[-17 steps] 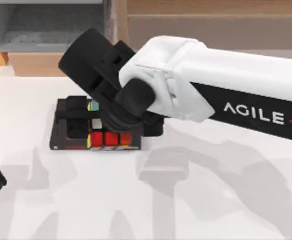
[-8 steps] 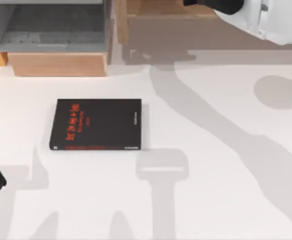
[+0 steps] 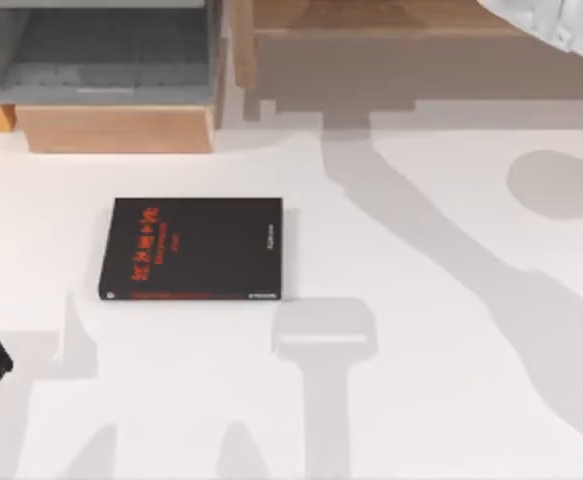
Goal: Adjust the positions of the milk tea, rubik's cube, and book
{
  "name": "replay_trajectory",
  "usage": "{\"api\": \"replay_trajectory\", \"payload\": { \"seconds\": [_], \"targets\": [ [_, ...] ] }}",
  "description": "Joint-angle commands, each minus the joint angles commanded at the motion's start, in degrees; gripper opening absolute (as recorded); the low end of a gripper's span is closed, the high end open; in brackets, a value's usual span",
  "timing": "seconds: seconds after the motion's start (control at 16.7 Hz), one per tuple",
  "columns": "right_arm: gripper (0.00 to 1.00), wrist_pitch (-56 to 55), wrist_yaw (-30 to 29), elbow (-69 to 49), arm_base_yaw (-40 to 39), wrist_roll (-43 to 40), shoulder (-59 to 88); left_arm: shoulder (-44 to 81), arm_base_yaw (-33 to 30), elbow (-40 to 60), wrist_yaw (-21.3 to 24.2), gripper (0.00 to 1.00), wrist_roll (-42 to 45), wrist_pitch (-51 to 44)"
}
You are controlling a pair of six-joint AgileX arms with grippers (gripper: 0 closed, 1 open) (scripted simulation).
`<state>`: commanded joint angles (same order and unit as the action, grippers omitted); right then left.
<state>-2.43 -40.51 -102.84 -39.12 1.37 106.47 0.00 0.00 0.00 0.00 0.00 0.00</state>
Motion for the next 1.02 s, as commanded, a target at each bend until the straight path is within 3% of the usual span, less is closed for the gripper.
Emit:
{"api": "replay_trajectory", "payload": {
  "seconds": [0.54,1.02],
  "targets": [
    [0.0,7.48,0.31,-16.35,4.09,1.6,7.99,0.0,0.0,0.0,0.0,1.0,0.0,0.0],
    [0.0,10.83,5.45,-33.42,6.89,0.92,19.91,0.0,0.0,0.0,0.0,1.0,0.0,0.0]
  ]
}}
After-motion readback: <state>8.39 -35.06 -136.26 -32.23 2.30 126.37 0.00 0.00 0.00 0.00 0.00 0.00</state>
